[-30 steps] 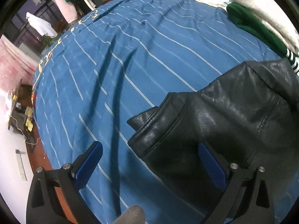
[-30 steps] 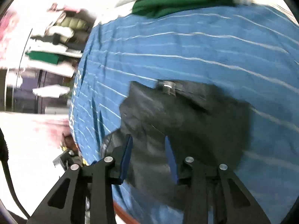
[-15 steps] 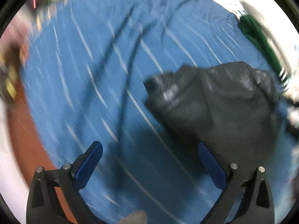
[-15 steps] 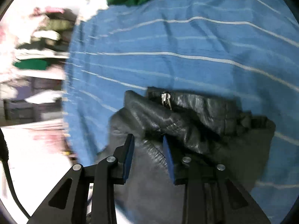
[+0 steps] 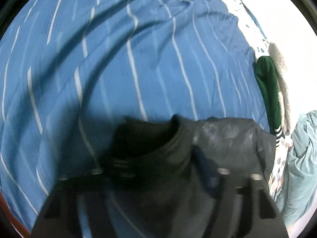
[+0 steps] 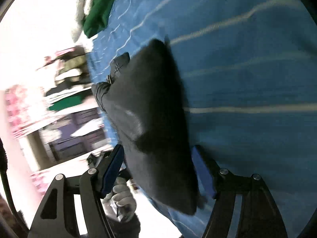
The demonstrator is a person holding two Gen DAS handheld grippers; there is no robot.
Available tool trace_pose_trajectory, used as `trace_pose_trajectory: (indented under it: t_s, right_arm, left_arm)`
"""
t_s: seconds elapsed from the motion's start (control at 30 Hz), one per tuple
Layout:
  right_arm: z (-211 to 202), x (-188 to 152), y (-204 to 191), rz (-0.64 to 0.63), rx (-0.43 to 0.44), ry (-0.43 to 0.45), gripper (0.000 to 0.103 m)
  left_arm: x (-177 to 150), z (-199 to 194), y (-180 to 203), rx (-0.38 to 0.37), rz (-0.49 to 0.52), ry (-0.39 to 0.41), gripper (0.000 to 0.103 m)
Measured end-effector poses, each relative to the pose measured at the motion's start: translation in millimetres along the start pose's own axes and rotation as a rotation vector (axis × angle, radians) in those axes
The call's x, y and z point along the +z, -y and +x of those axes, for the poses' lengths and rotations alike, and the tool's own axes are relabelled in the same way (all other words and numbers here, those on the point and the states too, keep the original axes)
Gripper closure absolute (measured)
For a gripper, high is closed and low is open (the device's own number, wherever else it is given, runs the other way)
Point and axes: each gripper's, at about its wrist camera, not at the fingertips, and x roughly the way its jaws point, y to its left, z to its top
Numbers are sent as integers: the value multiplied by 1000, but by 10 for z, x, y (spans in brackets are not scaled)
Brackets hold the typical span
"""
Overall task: Fold large clothes
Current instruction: 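Lift the folded jacket with both grippers and carry it toward the checked pillow area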
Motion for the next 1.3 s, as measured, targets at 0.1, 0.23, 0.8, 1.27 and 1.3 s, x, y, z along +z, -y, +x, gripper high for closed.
trace_pose_trajectory:
  t_s: [0.1,0.23,0.8,1.27,1.3]
  right_arm:
    - [300,127,83,-27,90,-56,30]
    - [676,222,-157,-142,54,-95,28]
    - [566,233,-1631,-218,178,2,62]
    - [-367,2092,-3655,-314,214,163,62]
    - [-406,2275,-3723,-315,214,168,62]
  left_arm:
    - [-2,-25,23,0,25,14,65]
    - [39,-60,17,-16,36,22,69]
    - [640,-1320,973,-138,235,153,74]
    - [2029,-1201,3481,-341,357,234,74]
    - [2126,-1056,3620,-342,363,231,74]
